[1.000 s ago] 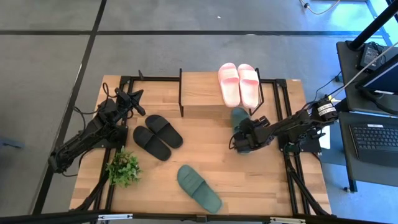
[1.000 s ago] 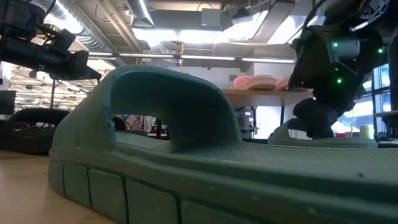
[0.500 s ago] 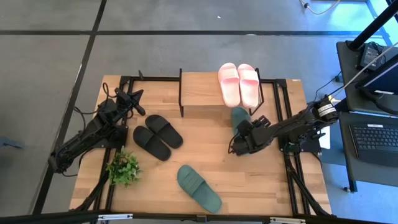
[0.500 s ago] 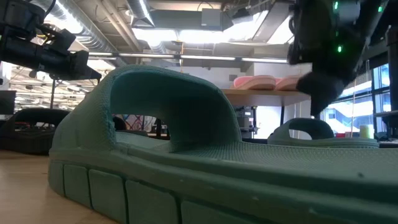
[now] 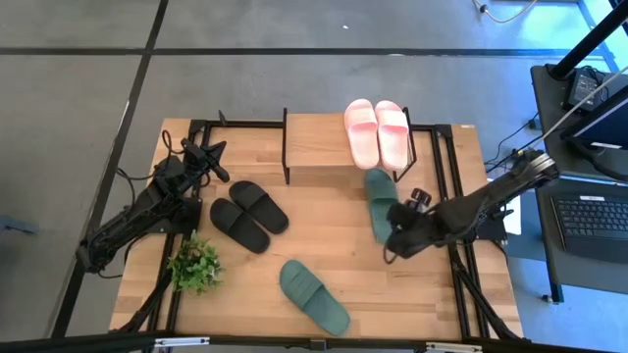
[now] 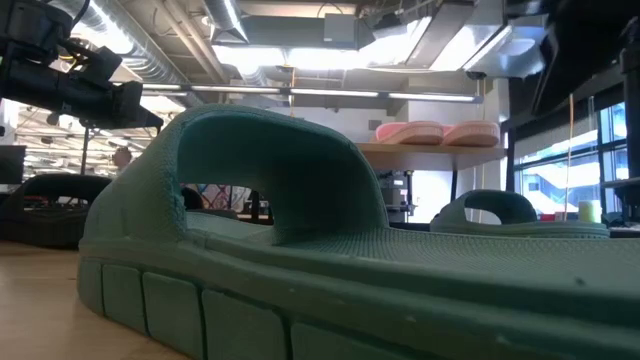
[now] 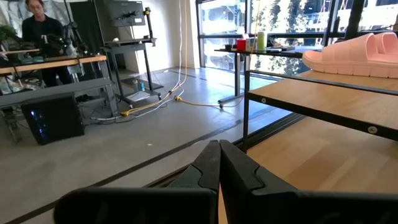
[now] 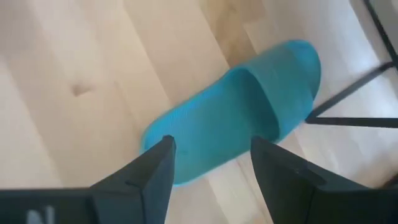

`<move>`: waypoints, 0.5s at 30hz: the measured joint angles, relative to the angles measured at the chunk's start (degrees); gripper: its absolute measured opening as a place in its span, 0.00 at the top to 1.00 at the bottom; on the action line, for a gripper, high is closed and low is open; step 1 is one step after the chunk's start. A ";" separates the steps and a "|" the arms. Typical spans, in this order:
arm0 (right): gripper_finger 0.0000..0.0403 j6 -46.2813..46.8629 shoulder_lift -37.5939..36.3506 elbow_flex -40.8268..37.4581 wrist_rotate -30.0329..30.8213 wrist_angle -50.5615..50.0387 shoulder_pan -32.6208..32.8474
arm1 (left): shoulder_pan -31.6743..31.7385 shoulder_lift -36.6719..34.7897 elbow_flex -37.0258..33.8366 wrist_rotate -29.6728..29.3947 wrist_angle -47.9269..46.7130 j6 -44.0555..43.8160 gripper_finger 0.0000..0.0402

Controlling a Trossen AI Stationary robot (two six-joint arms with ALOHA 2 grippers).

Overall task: Pick and place slides into the shelf
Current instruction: Put the right green slide under the shelf

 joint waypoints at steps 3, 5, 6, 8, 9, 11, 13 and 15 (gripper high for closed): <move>0.48 -0.05 -5.66 -2.24 -0.02 0.79 0.35 | -0.02 0.02 0.00 0.00 0.01 0.00 1.00; 0.48 -1.73 -8.47 -3.19 -0.15 -1.64 0.33 | -0.02 0.01 -0.01 0.00 -0.01 -0.07 1.00; 0.48 -3.21 -9.61 -3.34 -0.24 -3.43 0.31 | -0.02 0.02 0.00 0.00 -0.01 -0.08 1.00; 0.48 -2.84 -11.71 -3.34 -0.35 -4.75 0.31 | -0.01 0.01 -0.01 0.00 0.00 -0.11 1.00; 0.48 -0.35 -12.43 -3.34 -0.26 -3.63 0.31 | -0.01 0.02 -0.01 0.00 -0.01 -0.11 1.00; 0.48 -1.17 -13.10 -3.32 -0.33 -1.36 0.31 | 0.00 0.02 -0.01 0.00 0.01 -0.11 1.00; 0.48 -8.45 -13.19 -3.49 -4.93 0.14 0.29 | 0.00 0.02 0.00 0.00 -0.01 -0.11 1.00; 0.48 -13.51 -13.19 -5.31 -10.83 2.67 0.30 | -0.02 0.02 0.00 0.00 -0.01 -0.11 1.00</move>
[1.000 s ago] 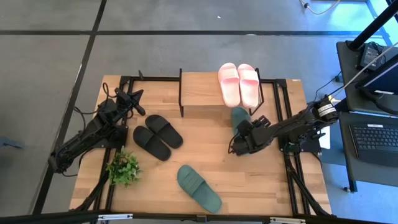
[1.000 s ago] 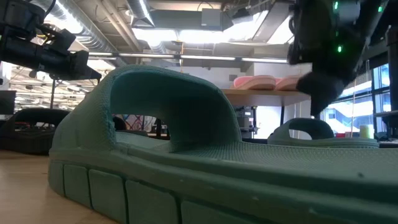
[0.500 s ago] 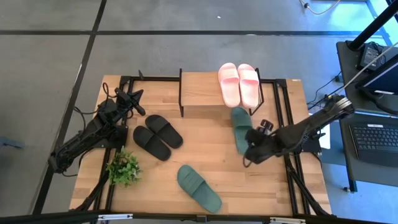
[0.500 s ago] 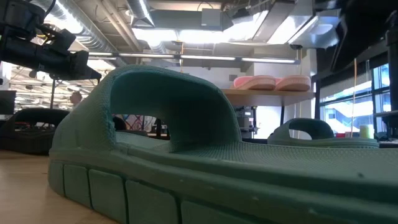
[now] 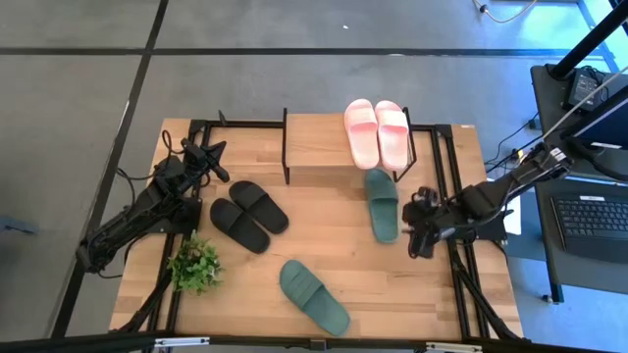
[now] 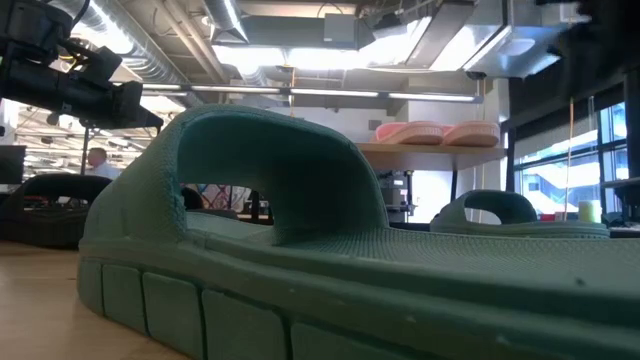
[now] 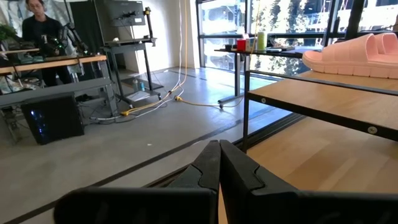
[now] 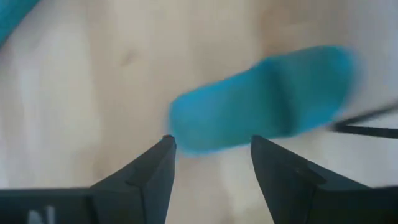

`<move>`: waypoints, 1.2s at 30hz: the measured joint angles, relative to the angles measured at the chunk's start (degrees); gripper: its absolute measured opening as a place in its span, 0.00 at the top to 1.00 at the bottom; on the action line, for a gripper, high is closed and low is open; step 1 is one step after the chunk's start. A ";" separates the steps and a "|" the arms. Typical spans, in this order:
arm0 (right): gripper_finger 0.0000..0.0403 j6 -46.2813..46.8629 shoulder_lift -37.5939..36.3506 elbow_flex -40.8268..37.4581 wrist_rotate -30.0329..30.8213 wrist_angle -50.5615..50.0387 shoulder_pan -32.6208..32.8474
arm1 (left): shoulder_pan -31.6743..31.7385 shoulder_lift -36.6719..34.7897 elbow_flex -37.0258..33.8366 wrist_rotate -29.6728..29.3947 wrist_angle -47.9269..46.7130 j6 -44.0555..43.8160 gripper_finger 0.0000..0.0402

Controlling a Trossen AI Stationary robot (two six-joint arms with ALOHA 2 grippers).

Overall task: Pick and place slides into the shelf
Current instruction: Put the right green slide under the shelf

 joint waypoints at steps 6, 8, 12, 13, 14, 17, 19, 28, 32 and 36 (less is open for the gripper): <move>0.48 -3.67 -0.02 -12.40 -13.13 22.27 -0.69 | 0.01 -0.01 -0.01 0.00 0.00 -0.07 1.00; 0.48 -2.88 -0.02 -16.56 -17.94 30.69 -1.10 | 0.02 0.00 -0.02 0.00 0.00 -0.07 1.00; 0.48 -0.91 -0.02 -23.01 -21.03 42.79 -1.59 | 0.02 -0.01 -0.02 0.00 0.01 -0.21 1.00; 0.48 -0.55 -0.02 -23.97 -21.30 44.20 -1.64 | 0.01 0.00 0.00 0.00 0.01 -0.26 1.00; 0.48 -0.19 -0.02 -24.75 -21.55 44.96 -1.74 | 0.01 0.00 -0.01 -0.01 0.01 -0.46 1.00; 0.48 -0.13 -0.02 -26.75 -22.96 45.23 -1.93 | 0.02 0.00 0.00 0.00 0.01 -0.46 1.00; 0.48 -0.13 -0.02 -27.81 -23.20 45.20 -1.96 | 0.02 -0.02 0.00 0.00 0.00 -0.44 1.00; 0.48 -1.66 0.13 -30.01 -23.14 46.38 -5.84 | 0.00 0.00 -0.01 0.00 0.01 -0.48 1.00; 0.48 -4.46 0.13 -30.03 -23.19 45.82 -7.83 | 0.02 0.00 -0.02 0.00 0.02 -0.44 1.00; 0.48 -6.50 0.49 -30.03 -25.76 46.31 -9.37 | 0.01 0.00 -0.02 -0.01 0.01 -0.44 1.00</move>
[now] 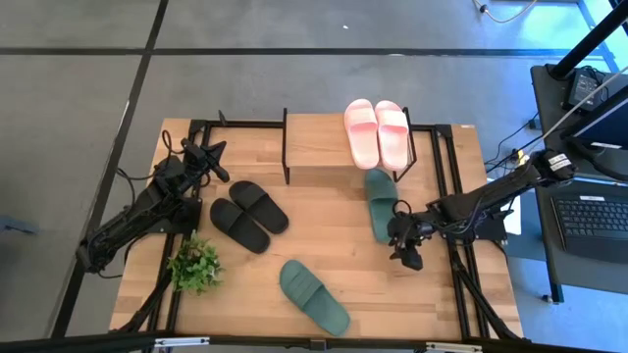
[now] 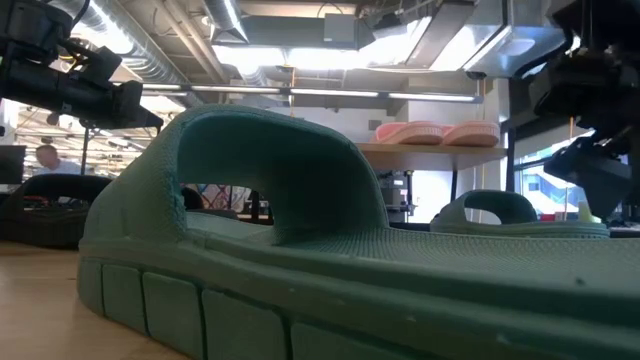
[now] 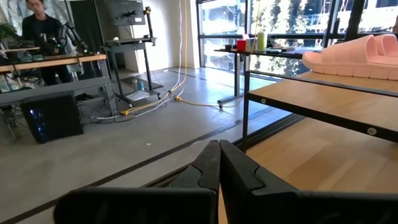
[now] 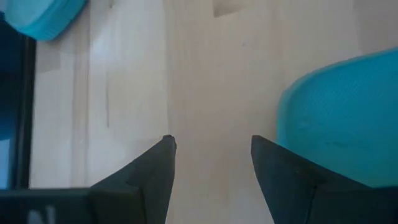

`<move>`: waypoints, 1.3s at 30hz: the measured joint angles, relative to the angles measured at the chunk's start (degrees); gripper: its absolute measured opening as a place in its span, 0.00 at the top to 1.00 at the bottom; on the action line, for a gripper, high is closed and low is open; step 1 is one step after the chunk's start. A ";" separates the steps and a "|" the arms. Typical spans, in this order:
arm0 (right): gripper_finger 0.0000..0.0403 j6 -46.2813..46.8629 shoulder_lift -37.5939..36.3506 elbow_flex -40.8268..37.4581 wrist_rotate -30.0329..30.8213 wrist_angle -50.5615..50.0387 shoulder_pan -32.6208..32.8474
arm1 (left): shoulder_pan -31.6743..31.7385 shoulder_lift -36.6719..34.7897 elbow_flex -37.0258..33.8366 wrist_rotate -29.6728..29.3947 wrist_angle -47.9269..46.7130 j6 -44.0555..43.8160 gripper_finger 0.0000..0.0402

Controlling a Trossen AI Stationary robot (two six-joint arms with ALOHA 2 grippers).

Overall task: Pick and place slides into the shelf
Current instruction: Put the right green slide under the shelf

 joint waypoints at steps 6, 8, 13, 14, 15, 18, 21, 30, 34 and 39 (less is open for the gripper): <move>0.48 -2.58 2.70 -0.01 -1.92 0.27 -1.03 | 0.01 -0.01 0.02 -0.01 0.01 0.02 1.00; 0.48 -2.68 3.37 -0.02 -1.92 0.40 -1.20 | 0.00 0.00 0.02 -0.01 0.00 0.02 1.00; 0.48 -3.67 5.13 -0.02 -1.12 0.72 -1.32 | -0.01 -0.01 0.02 -0.14 0.01 0.02 1.00; 0.48 -3.90 5.40 -0.02 -0.52 0.66 -1.33 | 0.00 0.00 0.01 -0.18 0.01 0.02 1.00; 0.48 -4.00 5.57 -0.02 0.60 0.80 -1.32 | 0.00 -0.01 0.02 -0.19 0.01 0.00 1.00; 0.48 -3.28 5.61 -0.02 4.85 0.75 -1.37 | 0.01 0.00 0.02 -0.17 0.01 0.00 1.00; 0.48 -1.62 5.61 -0.02 8.08 0.75 -1.37 | -0.01 0.00 0.00 -0.17 0.01 -0.02 1.00; 0.48 -1.04 5.61 -0.02 11.67 0.70 -5.01 | -0.01 -0.02 0.02 -0.19 0.01 -0.04 1.00; 0.48 -2.44 5.61 -0.02 11.80 0.38 -8.25 | 0.00 0.00 0.01 -0.18 0.01 -0.07 1.00; 0.48 -4.28 5.61 -0.02 13.07 0.31 -12.06 | -0.01 0.00 0.02 -0.17 0.01 -0.11 1.00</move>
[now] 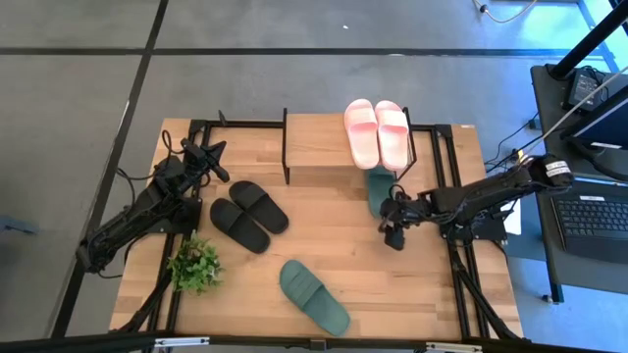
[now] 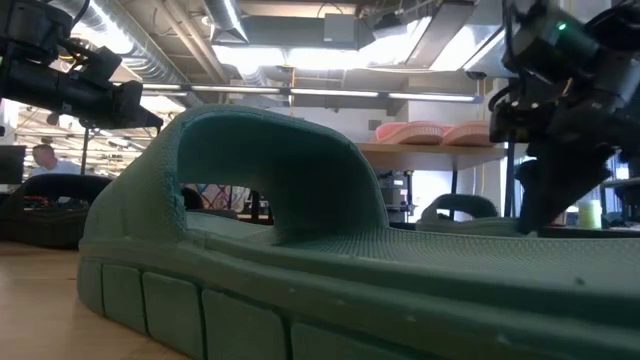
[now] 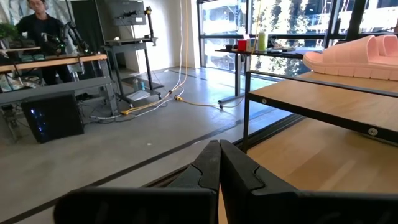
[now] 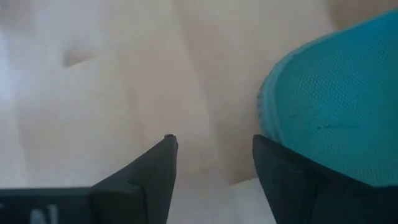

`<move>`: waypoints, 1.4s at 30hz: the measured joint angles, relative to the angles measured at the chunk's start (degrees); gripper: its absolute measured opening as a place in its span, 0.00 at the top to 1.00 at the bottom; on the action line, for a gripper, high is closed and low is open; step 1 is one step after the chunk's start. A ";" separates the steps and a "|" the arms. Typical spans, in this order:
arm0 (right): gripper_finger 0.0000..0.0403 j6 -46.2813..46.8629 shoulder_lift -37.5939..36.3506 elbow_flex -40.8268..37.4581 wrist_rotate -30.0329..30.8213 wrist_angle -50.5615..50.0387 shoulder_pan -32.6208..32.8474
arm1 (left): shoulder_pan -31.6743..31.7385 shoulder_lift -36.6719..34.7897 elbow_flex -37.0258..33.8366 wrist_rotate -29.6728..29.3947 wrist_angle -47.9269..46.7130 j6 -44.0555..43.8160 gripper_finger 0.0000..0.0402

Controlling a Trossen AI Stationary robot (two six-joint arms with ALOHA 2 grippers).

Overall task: Pick and place slides into the shelf
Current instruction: Put the right green slide under the shelf

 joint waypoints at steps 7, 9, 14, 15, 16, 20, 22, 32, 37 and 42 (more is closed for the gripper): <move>0.48 -3.17 0.00 0.00 1.29 -0.20 -4.46 | 0.02 0.00 0.00 -0.01 0.00 -0.04 1.00; 0.48 -4.12 0.00 0.00 1.31 -0.17 -5.63 | 0.02 0.00 0.00 -0.02 0.00 -0.04 1.00; 0.48 -6.12 0.00 0.00 2.56 -0.18 -8.11 | 0.02 -0.01 -0.01 -0.02 0.00 -0.04 1.00; 0.48 -6.22 0.00 0.00 3.14 -0.18 -8.52 | 0.02 0.00 0.00 -0.02 0.00 -0.04 1.00; 0.48 -6.31 0.00 0.00 3.76 -0.17 -8.90 | 0.02 0.00 0.00 -0.02 0.00 -0.03 1.00; 0.48 -7.36 0.00 0.00 4.87 -0.13 -10.44 | 0.02 0.00 0.00 -0.02 0.00 -0.02 1.00; 0.48 -7.73 0.00 0.00 4.96 -0.13 -11.06 | 0.00 0.00 -0.02 -0.02 0.00 0.00 1.00; 0.48 -12.11 -0.02 0.00 5.45 1.51 -14.26 | 0.02 -0.02 0.00 -0.09 0.00 0.11 1.00; 0.48 -13.19 -0.02 0.00 5.46 1.92 -15.53 | 0.01 0.00 0.00 -0.09 0.00 0.09 1.00; 0.48 -11.52 -0.27 0.40 2.98 2.83 -15.35 | 0.01 0.00 0.00 -0.09 0.00 0.07 1.00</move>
